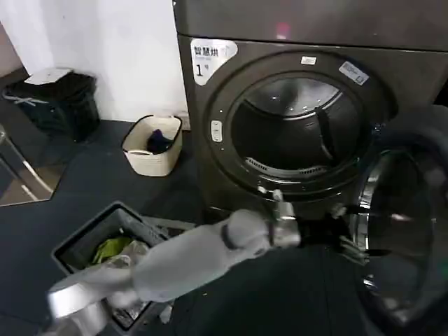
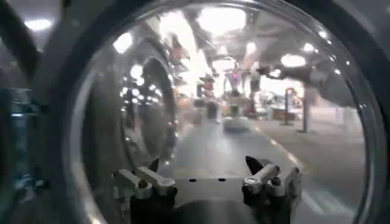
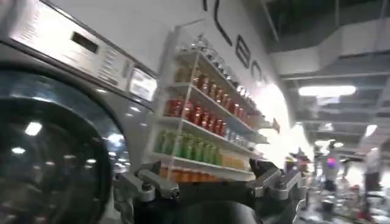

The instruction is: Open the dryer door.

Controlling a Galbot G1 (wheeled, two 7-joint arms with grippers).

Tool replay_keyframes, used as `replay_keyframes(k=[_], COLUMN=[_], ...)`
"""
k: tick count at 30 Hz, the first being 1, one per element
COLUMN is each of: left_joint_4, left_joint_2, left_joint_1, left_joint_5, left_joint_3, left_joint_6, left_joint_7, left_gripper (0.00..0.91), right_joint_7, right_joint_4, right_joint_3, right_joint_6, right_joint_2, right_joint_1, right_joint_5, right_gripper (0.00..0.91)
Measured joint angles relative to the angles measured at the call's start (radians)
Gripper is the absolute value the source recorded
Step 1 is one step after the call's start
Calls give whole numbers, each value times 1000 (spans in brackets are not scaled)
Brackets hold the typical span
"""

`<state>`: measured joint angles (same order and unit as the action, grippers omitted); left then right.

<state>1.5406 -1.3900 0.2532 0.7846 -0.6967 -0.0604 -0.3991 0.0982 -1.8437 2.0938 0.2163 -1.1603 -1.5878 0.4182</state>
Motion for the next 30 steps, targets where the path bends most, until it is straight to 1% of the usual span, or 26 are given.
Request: replay_keyframes(k=[5, 11, 16, 24, 30], left_joint_4=[-90, -211, -291, -323, -319], left_joint_2=[-89, -210, -219, -219, -219], left_joint_1=[-26, -52, -58, -69, -67], left_joint_5=[-11, -30, -56, -20, 5], left_joint_3=[-29, -38, -45, -47, -51], left_joint_6=[22, 49, 69, 100, 150], left_joint_7=[25, 32, 49, 60, 60], left_gripper=[907, 907, 907, 907, 907], right_joint_7=[9, 18, 21, 24, 26], right_joint_4=[3, 16, 26, 26, 31], right_joint_3=[57, 91, 92, 89, 98], right_joint_6=[9, 8, 1, 2, 1], right_joint_2=[3, 3, 3, 11, 19], right_joint_1=[-23, -34, -31, -18, -17], right_joint_5=[0, 2, 4, 3, 3], right_gripper=[907, 907, 907, 907, 907])
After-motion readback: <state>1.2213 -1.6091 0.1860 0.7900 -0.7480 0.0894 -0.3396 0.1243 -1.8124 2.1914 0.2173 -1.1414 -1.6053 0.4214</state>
